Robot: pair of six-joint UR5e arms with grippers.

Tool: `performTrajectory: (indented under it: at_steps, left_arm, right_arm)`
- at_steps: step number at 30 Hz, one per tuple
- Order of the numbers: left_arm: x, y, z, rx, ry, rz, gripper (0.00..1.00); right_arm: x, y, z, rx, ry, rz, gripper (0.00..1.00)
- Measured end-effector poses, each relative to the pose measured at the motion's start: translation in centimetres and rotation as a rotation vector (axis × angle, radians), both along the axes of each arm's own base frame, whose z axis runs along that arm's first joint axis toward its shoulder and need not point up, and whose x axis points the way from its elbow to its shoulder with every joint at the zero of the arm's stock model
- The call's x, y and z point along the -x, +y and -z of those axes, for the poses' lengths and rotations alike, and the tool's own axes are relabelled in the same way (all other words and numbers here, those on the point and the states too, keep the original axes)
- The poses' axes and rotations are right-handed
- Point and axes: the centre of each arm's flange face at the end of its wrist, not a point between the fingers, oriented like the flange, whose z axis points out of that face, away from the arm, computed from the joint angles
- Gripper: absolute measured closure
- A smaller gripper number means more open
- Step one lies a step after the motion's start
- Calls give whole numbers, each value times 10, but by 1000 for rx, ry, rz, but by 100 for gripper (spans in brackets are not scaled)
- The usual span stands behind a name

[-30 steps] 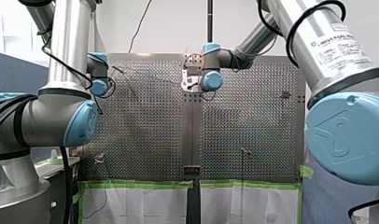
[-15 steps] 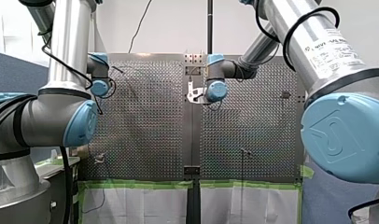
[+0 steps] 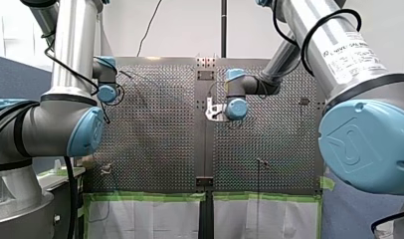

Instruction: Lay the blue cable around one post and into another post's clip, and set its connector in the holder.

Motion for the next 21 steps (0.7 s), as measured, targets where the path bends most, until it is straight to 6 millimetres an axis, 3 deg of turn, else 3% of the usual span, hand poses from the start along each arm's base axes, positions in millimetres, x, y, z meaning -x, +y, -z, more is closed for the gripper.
performTrajectory:
  at_steps: [9, 21]
  left_arm:
    - [-1, -3, 5, 31, 18, 64, 0]
    - [-10, -12, 50, 52, 109, 87, 0]
  right_arm:
    - [21, 0, 24, 1, 1, 49, 100]
    - [60, 5, 59, -29, 26, 139, 100]
